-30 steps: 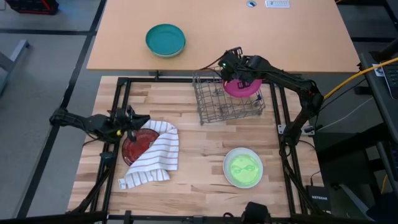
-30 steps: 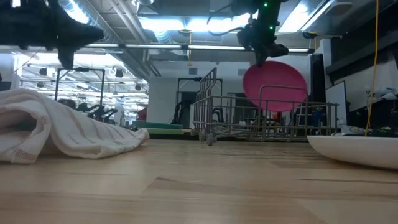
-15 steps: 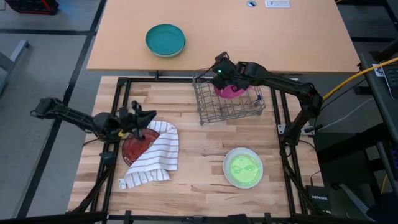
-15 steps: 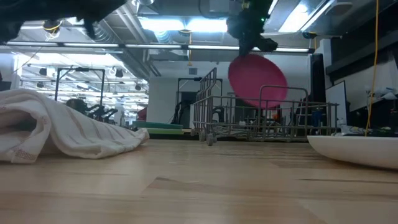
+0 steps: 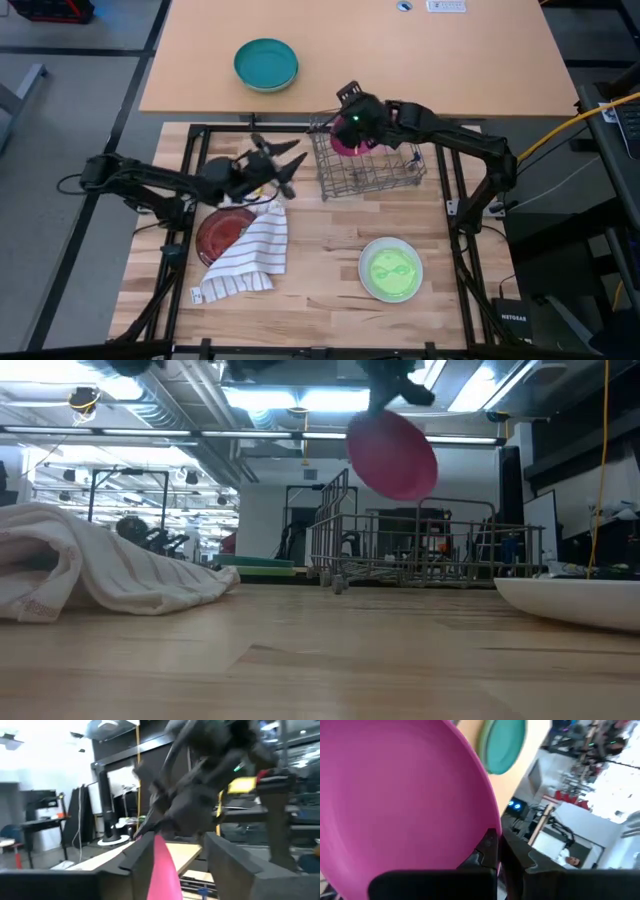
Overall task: Sort dishes
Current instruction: Put the pink plate in the dish rack
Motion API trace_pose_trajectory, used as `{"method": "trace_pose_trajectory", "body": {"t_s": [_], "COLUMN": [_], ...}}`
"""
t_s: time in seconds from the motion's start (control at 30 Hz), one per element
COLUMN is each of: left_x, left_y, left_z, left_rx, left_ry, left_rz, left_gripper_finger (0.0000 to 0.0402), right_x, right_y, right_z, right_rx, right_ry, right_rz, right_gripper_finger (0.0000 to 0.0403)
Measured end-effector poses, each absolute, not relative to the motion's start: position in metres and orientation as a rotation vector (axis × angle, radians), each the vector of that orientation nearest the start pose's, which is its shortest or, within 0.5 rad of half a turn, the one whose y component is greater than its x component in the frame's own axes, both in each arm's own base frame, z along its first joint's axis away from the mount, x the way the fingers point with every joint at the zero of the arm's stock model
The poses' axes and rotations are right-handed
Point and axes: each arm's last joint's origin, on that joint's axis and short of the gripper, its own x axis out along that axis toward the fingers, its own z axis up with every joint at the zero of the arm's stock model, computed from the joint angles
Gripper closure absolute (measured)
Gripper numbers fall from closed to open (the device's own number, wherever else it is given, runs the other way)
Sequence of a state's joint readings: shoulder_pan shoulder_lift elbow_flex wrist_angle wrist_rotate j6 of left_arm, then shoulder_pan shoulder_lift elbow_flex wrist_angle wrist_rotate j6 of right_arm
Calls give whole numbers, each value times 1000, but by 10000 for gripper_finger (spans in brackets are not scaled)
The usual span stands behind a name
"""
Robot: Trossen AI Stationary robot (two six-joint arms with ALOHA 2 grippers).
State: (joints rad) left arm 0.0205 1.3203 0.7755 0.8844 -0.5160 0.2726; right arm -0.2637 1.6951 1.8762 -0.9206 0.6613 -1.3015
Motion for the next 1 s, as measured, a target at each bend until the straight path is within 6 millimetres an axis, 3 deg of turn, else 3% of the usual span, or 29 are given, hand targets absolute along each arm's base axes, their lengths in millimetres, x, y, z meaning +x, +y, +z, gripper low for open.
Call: {"method": "trace_pose_trajectory", "body": {"t_s": [0.23, 0.43, 1.0], "left_x": [311, 324, 323], "left_y": [46, 61, 80], "left_z": [312, 307, 303], "left_rx": [155, 123, 115], "left_ry": [-212, -206, -202], "left_rz": [641, 677, 731], "left_gripper_finger": [193, 192, 194], "right_x": [333, 334, 342], "right_y": [-90, -81, -79], "right_z": [438, 443, 447], "right_rx": [-1333, -1344, -1312], "right_ry": [1115, 1072, 946], "right_rz": [-296, -296, -296], "right_gripper_finger": [396, 396, 396]}}
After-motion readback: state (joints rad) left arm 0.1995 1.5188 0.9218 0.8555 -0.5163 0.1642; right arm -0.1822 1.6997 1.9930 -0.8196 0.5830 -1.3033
